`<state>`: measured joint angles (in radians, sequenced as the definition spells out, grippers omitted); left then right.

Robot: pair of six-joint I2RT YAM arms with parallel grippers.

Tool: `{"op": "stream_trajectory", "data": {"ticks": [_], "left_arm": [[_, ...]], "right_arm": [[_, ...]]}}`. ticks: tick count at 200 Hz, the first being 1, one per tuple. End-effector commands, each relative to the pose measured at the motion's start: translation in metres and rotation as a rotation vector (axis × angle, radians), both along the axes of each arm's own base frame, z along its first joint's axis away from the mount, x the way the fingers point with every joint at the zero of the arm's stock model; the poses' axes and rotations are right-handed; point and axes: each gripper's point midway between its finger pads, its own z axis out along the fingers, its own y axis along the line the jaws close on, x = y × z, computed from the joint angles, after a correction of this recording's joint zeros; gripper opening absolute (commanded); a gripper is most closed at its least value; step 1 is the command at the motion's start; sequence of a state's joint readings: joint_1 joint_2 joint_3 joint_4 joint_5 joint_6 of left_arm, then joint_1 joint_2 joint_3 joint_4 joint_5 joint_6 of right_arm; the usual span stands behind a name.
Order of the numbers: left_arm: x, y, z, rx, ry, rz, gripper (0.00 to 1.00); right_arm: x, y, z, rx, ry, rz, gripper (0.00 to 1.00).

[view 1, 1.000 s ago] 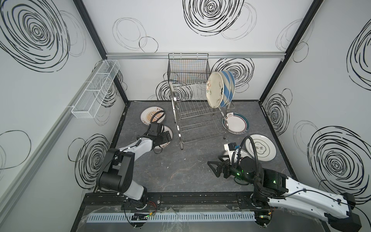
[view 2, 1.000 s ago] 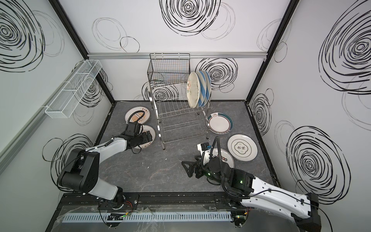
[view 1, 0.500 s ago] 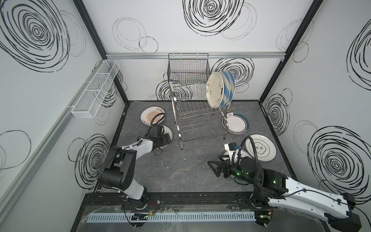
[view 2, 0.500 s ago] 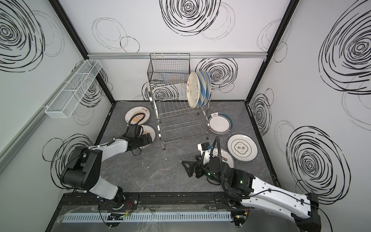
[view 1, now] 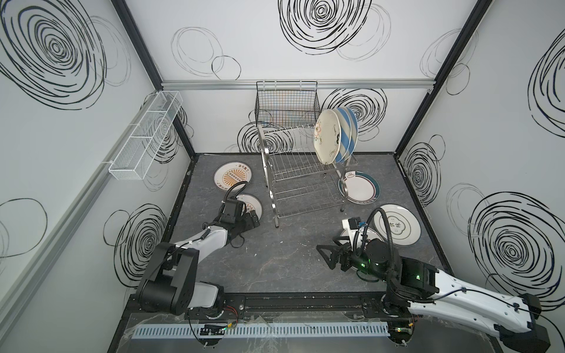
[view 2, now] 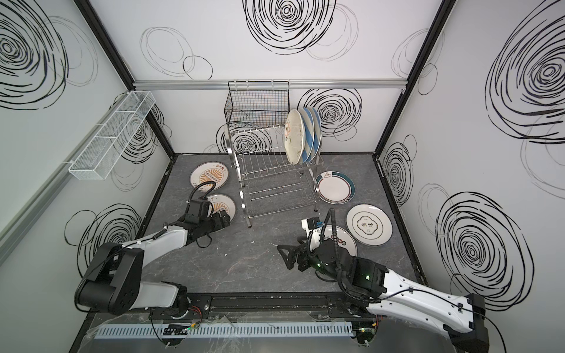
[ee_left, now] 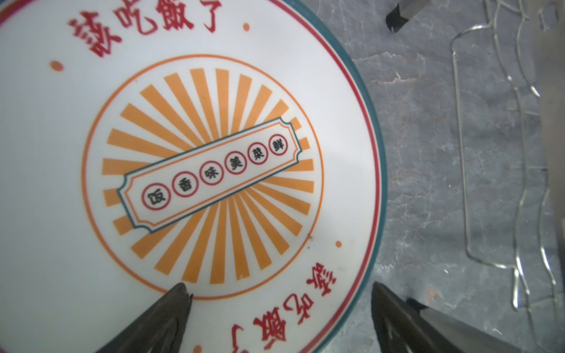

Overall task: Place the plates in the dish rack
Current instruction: 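Move the left gripper over the sunburst plate while the right gripper lowers near the robot, then lower the left gripper onto the sunburst plate and slide it toward the right gripper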

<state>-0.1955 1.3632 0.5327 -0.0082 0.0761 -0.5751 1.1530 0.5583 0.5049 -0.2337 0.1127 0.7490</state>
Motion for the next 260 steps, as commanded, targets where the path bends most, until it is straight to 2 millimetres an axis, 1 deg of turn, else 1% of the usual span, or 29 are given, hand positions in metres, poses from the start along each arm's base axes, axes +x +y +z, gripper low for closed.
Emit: {"op": "stream_trajectory", "data": {"ticks": [1,35,52,86,117,137,152,166,174,186,205,215,224,233,244,260], "left_arm": [[-0.053,-0.012,-0.027,-0.063,0.177,-0.008,0.96],[-0.072,-0.03,-0.015,-0.108,0.149,-0.027,0.96],[-0.082,-0.038,-0.011,-0.133,0.145,-0.034,0.96],[-0.105,-0.061,-0.007,-0.164,0.141,-0.064,0.96],[-0.122,-0.083,-0.001,-0.195,0.126,-0.097,0.96],[-0.124,-0.096,0.005,-0.227,0.091,-0.113,0.96],[-0.122,-0.106,0.013,-0.237,0.066,-0.141,0.96],[-0.114,-0.11,0.029,-0.189,0.033,-0.168,0.96],[-0.108,-0.106,0.041,-0.135,0.012,-0.17,0.96],[-0.097,-0.093,0.061,-0.037,-0.027,-0.151,0.96],[-0.074,-0.061,0.094,0.08,-0.093,-0.078,0.96],[-0.061,-0.043,0.103,0.122,-0.121,-0.033,0.96],[-0.05,-0.025,0.106,0.143,-0.129,0.014,0.96],[-0.04,-0.008,0.103,0.149,-0.129,0.059,0.96],[-0.028,0.01,0.096,0.157,-0.13,0.101,0.96],[-0.017,0.035,0.078,0.184,-0.095,0.162,0.96]], "right_arm": [[0.0,-0.005,0.003,0.019,-0.001,-0.018,1.0],[0.0,-0.012,0.01,0.033,-0.004,-0.038,1.0],[-0.002,-0.017,0.01,0.039,0.007,-0.048,1.0],[-0.002,-0.033,0.009,0.072,0.022,-0.098,1.0],[0.001,-0.047,0.015,0.075,0.012,-0.149,1.0],[0.003,-0.048,0.015,0.041,0.009,-0.159,1.0],[0.005,-0.045,0.012,0.01,0.014,-0.158,1.0],[0.006,-0.036,0.007,-0.008,0.021,-0.14,1.0],[0.006,-0.029,0.005,-0.013,0.028,-0.123,1.0],[0.005,-0.017,-0.001,-0.015,0.039,-0.089,1.0],[0.004,0.004,-0.012,0.003,0.06,-0.038,1.0],[0.003,0.016,-0.015,0.035,0.07,-0.014,1.0],[0.003,0.025,-0.02,0.069,0.084,0.0,1.0],[0.003,0.032,-0.025,0.105,0.097,0.008,1.0],[0.003,0.04,-0.03,0.145,0.111,0.02,1.0],[0.004,0.048,-0.037,0.163,0.119,0.03,0.98]]}}
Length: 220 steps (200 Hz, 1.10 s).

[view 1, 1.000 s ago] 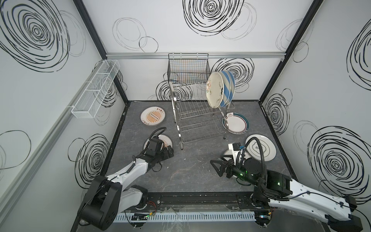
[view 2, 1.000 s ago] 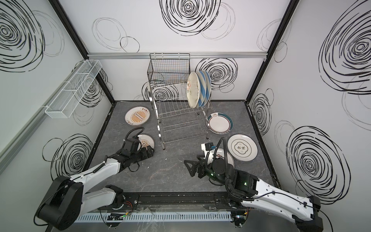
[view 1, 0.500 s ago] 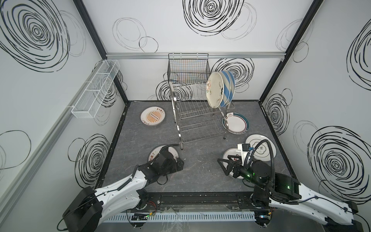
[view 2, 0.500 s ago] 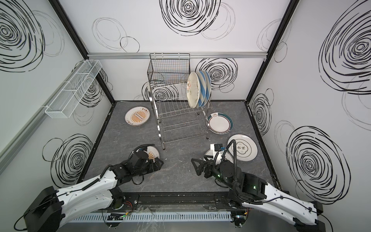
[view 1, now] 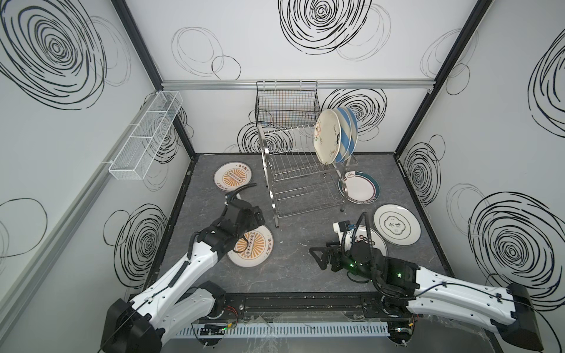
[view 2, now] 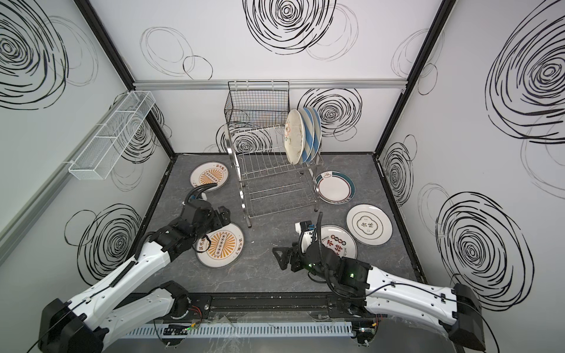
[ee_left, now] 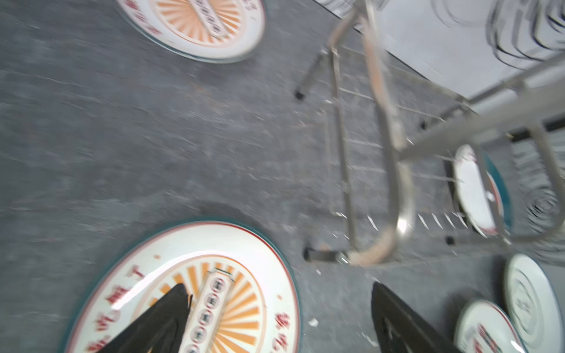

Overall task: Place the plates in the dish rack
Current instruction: 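Lower the left gripper onto the sunburst plate and slide it toward the right gripper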

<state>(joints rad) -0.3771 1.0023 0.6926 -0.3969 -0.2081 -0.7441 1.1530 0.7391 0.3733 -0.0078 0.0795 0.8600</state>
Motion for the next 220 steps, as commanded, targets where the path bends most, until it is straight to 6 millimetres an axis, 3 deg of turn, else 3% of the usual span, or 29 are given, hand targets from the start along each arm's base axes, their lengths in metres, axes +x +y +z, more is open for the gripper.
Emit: {"op": "stream_trajectory", "data": {"ticks": [1,31,84,115,161,220], "left_arm": [[0.006,0.038,-0.033,0.118,0.08,0.046,0.96],[0.016,0.057,-0.067,0.108,0.173,0.069,0.96],[0.021,0.052,-0.101,0.04,0.229,0.023,0.96],[0.02,0.043,-0.107,-0.013,0.24,-0.004,0.96],[-0.008,0.017,-0.124,-0.121,0.271,-0.059,0.96],[-0.036,-0.005,-0.122,-0.178,0.231,-0.094,0.96]], "right_arm": [[0.0,0.025,0.023,0.176,-0.01,0.033,0.98],[0.002,0.039,0.006,0.111,0.04,0.052,0.98],[0.003,0.055,-0.009,0.102,0.063,0.08,1.0],[0.007,0.056,-0.015,0.089,0.066,0.068,1.0],[0.008,0.06,-0.032,0.078,0.106,0.091,0.98],[0.011,0.07,-0.06,0.033,0.203,0.126,0.94]]}}
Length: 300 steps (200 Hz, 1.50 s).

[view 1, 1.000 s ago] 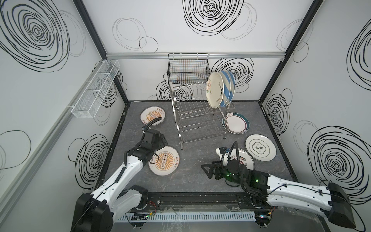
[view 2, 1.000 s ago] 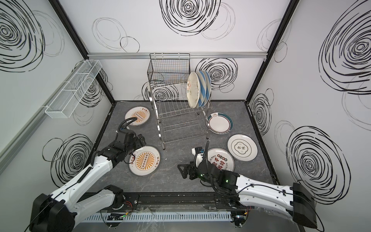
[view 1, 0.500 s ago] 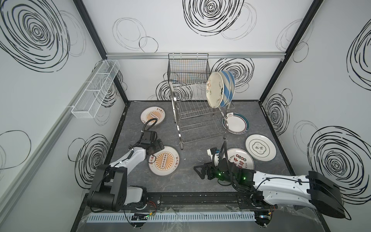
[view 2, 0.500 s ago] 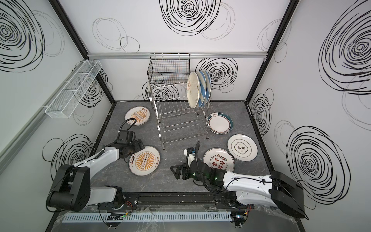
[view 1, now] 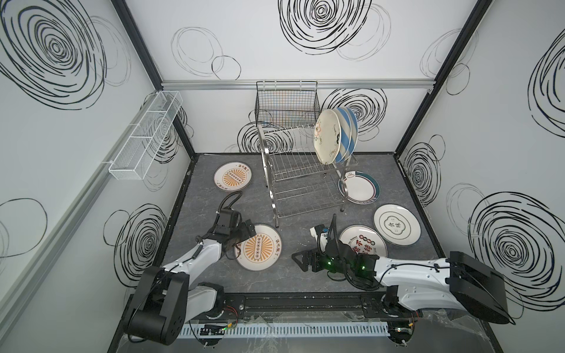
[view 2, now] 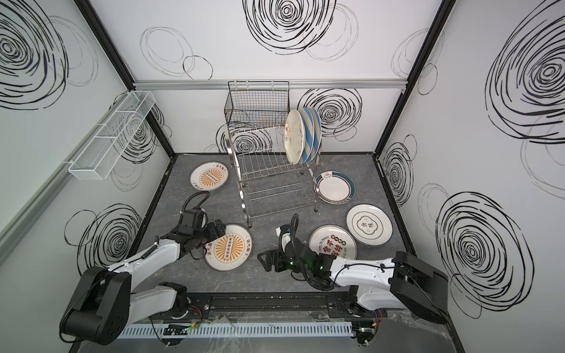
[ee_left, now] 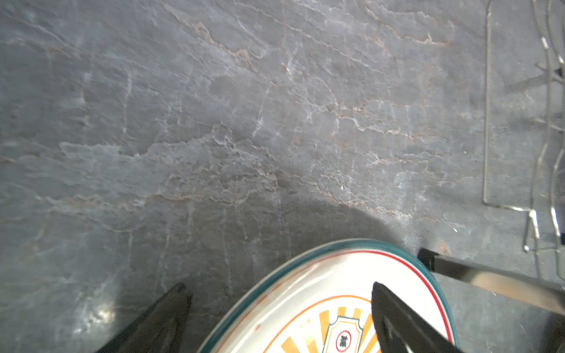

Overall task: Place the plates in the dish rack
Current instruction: 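Lower the left gripper onto the sunburst plate and slide it toward the right gripper, then push the sunburst plate into the right gripper while the right gripper grips its rim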

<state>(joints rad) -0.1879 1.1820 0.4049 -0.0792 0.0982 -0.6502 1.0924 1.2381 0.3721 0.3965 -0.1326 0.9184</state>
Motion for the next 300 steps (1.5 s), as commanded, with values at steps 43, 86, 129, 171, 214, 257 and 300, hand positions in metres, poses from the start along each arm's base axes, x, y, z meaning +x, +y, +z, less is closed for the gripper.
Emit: {"op": "stream_trajectory", "data": {"ticks": [43,86,129,171,214,257,300], "left_arm": [[-0.024,-0.037,0.001,-0.071,0.018,-0.076,0.96],[-0.029,-0.05,0.004,-0.069,0.009,-0.119,0.96],[-0.029,-0.055,0.008,-0.07,-0.013,-0.152,0.96],[-0.033,-0.065,0.009,-0.057,-0.03,-0.199,0.96],[-0.035,-0.072,0.006,-0.059,-0.028,-0.227,0.96],[-0.039,-0.081,0.007,-0.068,-0.034,-0.262,0.96],[-0.047,-0.092,0.015,-0.049,-0.046,-0.291,0.96]], "right_arm": [[0.005,0.031,-0.014,0.054,0.089,0.06,0.88],[0.021,0.027,-0.023,0.061,0.107,-0.015,0.82],[0.033,0.018,-0.033,0.068,0.118,-0.051,0.62],[0.035,0.026,-0.044,0.025,0.134,-0.018,0.52],[0.036,0.032,-0.055,0.019,0.155,-0.011,0.47],[0.038,0.035,-0.054,0.044,0.164,-0.02,0.36],[0.038,0.032,-0.048,0.046,0.164,-0.031,0.17]]}}
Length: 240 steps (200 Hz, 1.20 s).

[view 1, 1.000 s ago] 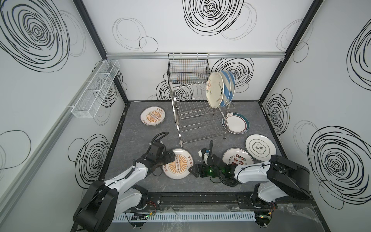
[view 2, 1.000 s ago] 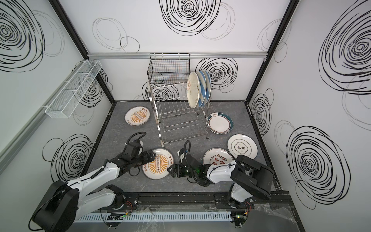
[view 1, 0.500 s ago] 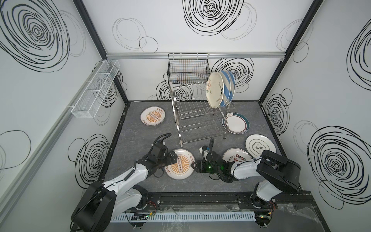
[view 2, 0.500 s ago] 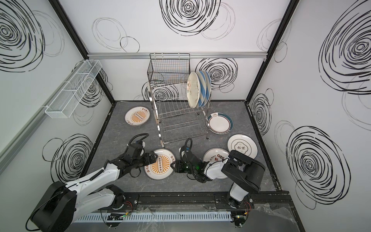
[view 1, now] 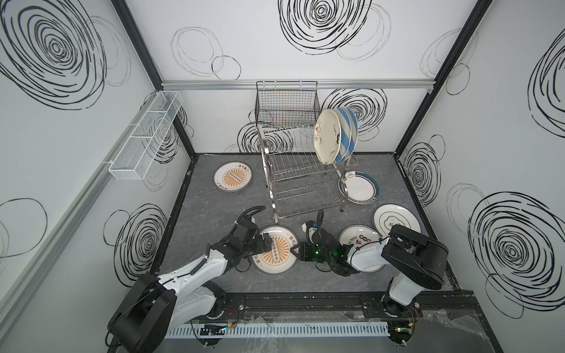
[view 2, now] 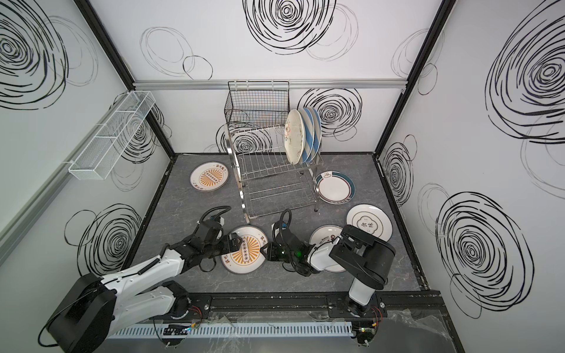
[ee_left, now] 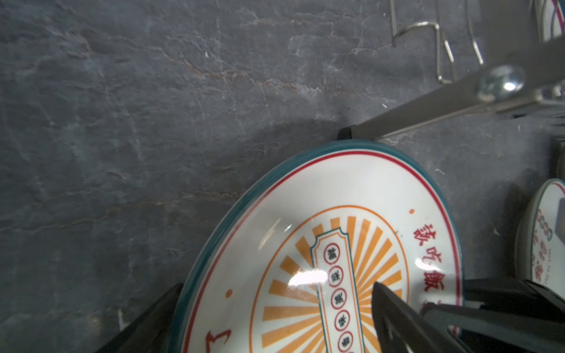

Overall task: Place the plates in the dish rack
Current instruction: 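Push the sunburst plate into the right gripper while the right gripper grips its rim, then lift the sunburst plate upright with the right gripper while the left gripper withdraws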

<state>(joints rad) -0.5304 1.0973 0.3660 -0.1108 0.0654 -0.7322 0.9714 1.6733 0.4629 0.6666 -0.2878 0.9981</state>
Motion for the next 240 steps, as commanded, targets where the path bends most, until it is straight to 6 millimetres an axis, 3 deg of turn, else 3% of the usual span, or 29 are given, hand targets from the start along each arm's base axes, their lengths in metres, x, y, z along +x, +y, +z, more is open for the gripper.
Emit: {"op": "stream_trajectory", "data": {"ticks": [1,28,57,105,138,169,210,240], "left_arm": [[-0.001,-0.016,0.013,-0.031,-0.046,-0.034,0.96],[-0.005,-0.021,0.017,-0.036,-0.055,-0.04,0.96],[-0.004,-0.011,0.021,0.016,-0.057,-0.014,0.96],[0.014,-0.003,0.064,0.033,-0.122,-0.018,0.96],[0.026,0.021,0.092,0.056,-0.166,0.006,0.96],[0.029,0.029,0.111,0.007,-0.227,-0.008,0.96],[0.03,0.026,0.129,-0.011,-0.293,-0.045,0.96],[0.035,0.029,0.139,0.028,-0.333,-0.062,0.96]], "right_arm": [[0.001,0.006,0.013,0.038,-0.01,0.001,0.17],[0.001,-0.003,0.02,0.036,-0.021,-0.027,0.1],[0.001,-0.016,0.031,0.024,-0.04,-0.062,0.03],[0.0,-0.053,0.057,-0.035,-0.091,-0.128,0.0],[0.005,-0.089,0.093,-0.065,-0.184,-0.208,0.0],[-0.001,-0.111,0.132,0.027,-0.298,-0.223,0.0],[-0.013,-0.132,0.186,-0.012,-0.38,-0.175,0.0],[-0.017,-0.135,0.241,-0.008,-0.474,-0.133,0.0]]}}
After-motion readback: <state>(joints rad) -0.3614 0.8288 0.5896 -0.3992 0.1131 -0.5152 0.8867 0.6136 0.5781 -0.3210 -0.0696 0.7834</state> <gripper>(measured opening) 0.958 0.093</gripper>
